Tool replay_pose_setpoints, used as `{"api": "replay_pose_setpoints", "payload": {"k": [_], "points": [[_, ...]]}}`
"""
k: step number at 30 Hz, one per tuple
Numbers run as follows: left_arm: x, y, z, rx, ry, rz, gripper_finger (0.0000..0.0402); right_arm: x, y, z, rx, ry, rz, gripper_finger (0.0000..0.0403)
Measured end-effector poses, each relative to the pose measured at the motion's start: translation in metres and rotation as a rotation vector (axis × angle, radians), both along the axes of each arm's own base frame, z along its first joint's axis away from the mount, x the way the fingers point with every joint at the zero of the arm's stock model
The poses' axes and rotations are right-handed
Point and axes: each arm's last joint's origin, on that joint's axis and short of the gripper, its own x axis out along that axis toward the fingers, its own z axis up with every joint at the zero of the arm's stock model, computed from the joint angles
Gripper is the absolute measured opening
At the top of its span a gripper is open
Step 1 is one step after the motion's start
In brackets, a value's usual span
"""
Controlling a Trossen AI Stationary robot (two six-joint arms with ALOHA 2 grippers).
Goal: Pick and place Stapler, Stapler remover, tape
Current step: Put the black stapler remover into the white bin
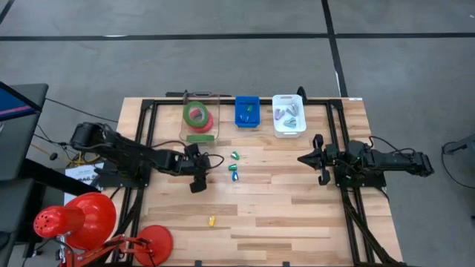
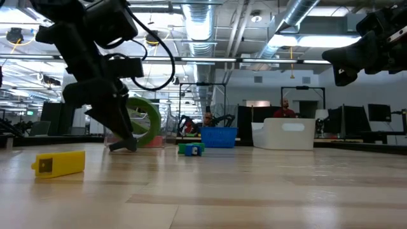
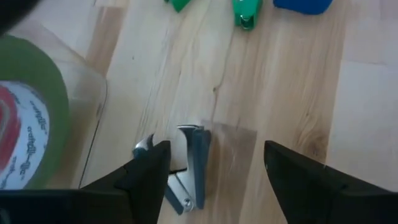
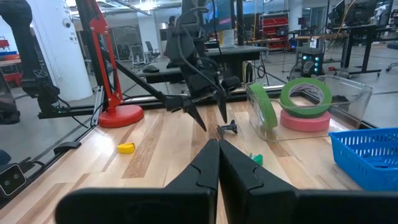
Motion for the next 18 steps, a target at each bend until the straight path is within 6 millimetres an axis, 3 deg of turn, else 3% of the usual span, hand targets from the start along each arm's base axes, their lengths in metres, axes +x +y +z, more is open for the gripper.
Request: {"api": "replay_pose_setpoints", "payload": {"k": [18], "points": [[0.0016, -0.0001, -0.0032, 0.002, 0.006, 0.001, 0.0146, 0.0, 0.0, -0.0001, 0.0, 0.001, 0.0, 0.0]]}}
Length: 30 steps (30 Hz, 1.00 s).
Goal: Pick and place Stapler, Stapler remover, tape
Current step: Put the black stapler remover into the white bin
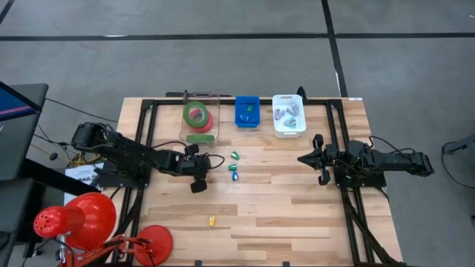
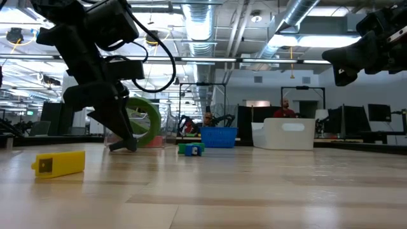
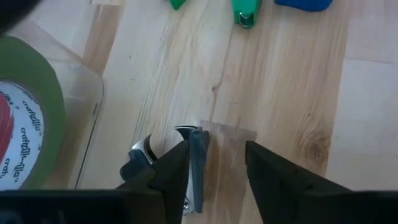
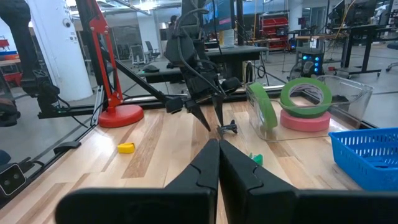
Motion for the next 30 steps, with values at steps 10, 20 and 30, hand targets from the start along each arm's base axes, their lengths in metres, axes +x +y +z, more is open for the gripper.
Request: {"api": "replay_pose_setpoints", "payload": {"k": [10, 20, 30], "points": [[0.0023, 0.0036, -0.0079, -0.013, 0.007, 0.073, 0.0131, 0.0, 0.0, 0.0, 0.0, 0.0, 0.0, 0.0], [0.0038, 0.0079, -0.0087, -0.014, -0.001, 0.098, 0.0093, 0.0, 0.0, 0.0, 0.0, 0.0, 0.0, 0.0], [0.004, 0.0078, -0.0086, -0.015, -0.003, 0.098, 0.0032, 0.0, 0.0, 0.0, 0.0, 0.0, 0.0, 0.0]]}}
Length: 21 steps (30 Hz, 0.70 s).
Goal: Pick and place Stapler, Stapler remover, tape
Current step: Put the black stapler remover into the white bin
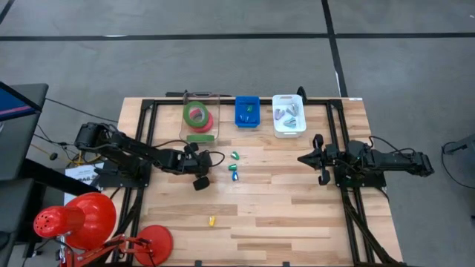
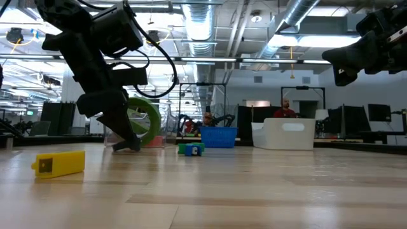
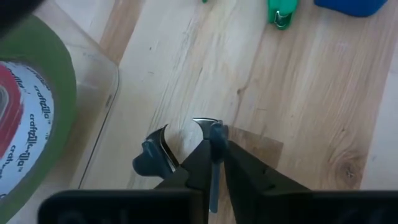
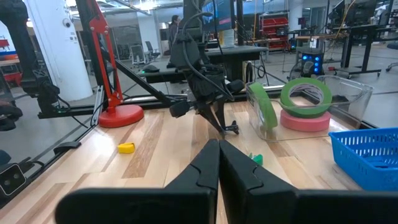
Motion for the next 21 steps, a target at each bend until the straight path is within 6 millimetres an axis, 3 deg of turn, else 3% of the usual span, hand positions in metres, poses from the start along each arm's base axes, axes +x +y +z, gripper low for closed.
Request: {"api": "replay_pose_setpoints", "payload": {"k": [14, 21], "points": [[0.001, -0.004, 0.001, 0.0, -0.002, -0.021, 0.001, 0.0, 0.0, 0.0, 0.0, 0.0, 0.0, 0.0], [0.01, -0.01, 0.011, -0.022, -0.036, -0.047, 0.0008, 0.0, 0.0, 0.0, 0.0, 0.0, 0.0, 0.0]]}}
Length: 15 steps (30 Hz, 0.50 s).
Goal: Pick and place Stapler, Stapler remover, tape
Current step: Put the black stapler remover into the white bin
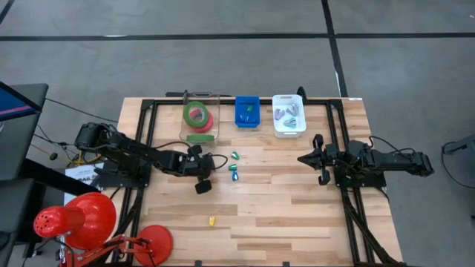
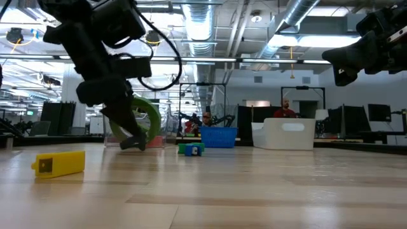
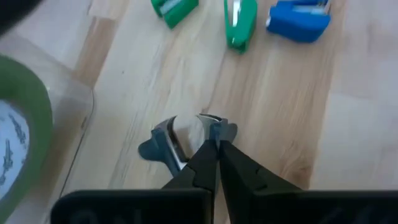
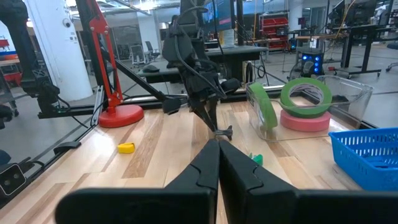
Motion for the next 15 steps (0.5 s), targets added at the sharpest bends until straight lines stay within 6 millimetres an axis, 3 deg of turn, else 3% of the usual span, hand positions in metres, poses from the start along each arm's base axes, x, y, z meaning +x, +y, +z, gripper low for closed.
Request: {"api": "replay_pose_setpoints", "payload": {"k": [15], "points": [[0.021, -0.002, 0.027, 0.008, -0.094, -0.011, 0.0003, 0.0, 0.0, 0.0, 0.0, 0.0, 0.0, 0.0]]}}
